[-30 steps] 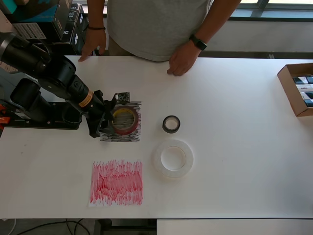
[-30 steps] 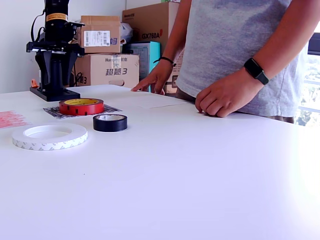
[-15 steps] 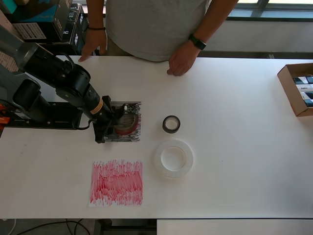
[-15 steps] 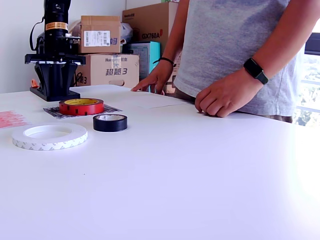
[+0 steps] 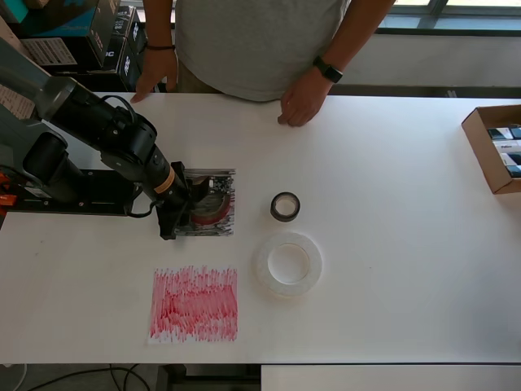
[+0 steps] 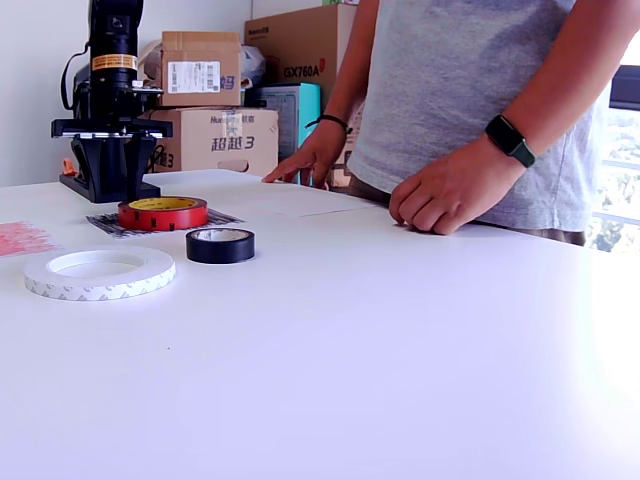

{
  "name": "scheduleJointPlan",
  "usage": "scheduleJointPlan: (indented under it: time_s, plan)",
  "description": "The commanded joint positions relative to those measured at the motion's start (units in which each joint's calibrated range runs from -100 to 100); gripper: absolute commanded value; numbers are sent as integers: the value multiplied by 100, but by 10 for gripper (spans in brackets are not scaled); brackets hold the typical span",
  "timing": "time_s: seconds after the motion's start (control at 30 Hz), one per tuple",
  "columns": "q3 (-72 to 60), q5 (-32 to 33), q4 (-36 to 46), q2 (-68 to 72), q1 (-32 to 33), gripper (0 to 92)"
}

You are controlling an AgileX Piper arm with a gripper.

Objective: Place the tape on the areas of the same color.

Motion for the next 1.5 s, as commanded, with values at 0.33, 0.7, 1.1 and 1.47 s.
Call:
scheduleJointPlan:
  time_s: [0.33, 0.7, 1.1, 1.47]
  plan:
    - [-464, 174, 96, 616, 13, 518]
    - [-491, 190, 96, 673, 13, 403]
    - [-782, 174, 96, 579, 28, 442]
    - [-846, 117, 104, 588, 202, 617]
